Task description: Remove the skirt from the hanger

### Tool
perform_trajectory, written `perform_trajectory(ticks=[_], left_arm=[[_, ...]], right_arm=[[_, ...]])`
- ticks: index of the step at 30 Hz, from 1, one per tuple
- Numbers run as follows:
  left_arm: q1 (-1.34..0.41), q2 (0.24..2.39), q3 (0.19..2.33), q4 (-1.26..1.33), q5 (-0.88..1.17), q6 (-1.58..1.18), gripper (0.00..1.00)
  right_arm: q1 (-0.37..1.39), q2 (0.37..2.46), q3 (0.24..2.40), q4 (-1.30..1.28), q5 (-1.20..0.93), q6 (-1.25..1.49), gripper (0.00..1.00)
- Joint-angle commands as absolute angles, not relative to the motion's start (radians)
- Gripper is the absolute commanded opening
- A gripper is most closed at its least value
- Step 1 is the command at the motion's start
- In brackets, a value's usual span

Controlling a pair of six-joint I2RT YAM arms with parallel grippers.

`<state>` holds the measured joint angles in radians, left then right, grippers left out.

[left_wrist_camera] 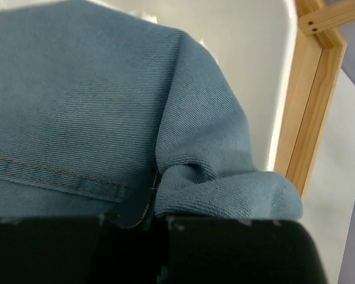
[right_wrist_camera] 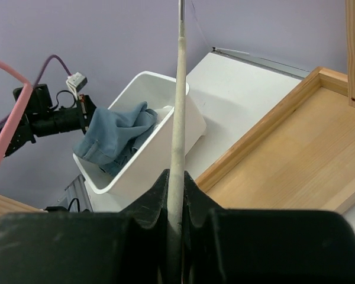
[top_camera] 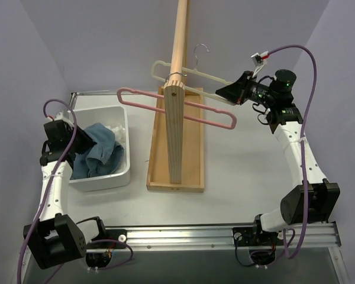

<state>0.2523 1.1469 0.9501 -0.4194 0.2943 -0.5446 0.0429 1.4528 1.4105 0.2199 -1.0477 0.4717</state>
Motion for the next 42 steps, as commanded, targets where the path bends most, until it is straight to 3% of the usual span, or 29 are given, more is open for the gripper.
perform_trajectory(ticks=[1,10,11,13,14,15,17,20,21,42], left_arm=[[0.255,1.141,0.914,-0.279,0.339,-0.562,0.02],[0.253,1.192,0.816,-0.258,0.393,-0.554,0.05],[0.253,1.187,0.818,-0.259,0.391,-0.554,0.14],[0.252,1.163,0.834,-0.267,0.377,-0.548,0.46],[0.25,1.152,0.848,-0.284,0.362,-0.531,0.67],[0.249,1.129,0.863,-0.322,0.316,-0.525,0.78],[0.247,1.108,0.909,-0.356,0.278,-0.508,0.91],[0.232,1.072,0.946,-0.399,0.218,-0.529,1.0],[0.229,1.069,0.954,-0.402,0.212,-0.535,0.94],[0.112,1.085,1.267,-0.468,0.13,-0.537,0.94]], right_arm=[[0.058,1.46,1.427,0.308,-1.097,0.471,0.0],[0.139,1.548,1.52,0.252,-1.095,0.42,0.0],[0.156,1.557,1.57,0.224,-1.092,0.402,0.0],[0.172,1.584,1.623,0.152,-1.092,0.353,0.0],[0.178,1.597,1.678,0.131,-1.095,0.341,0.0],[0.187,1.611,1.702,0.103,-1.101,0.333,0.0],[0.192,1.649,1.752,0.08,-1.121,0.325,0.0],[0.201,1.698,1.836,0.049,-1.144,0.327,0.0],[0.204,1.706,1.853,0.04,-1.147,0.328,0.0],[0.285,1.698,1.934,0.205,-1.157,0.44,0.0]])
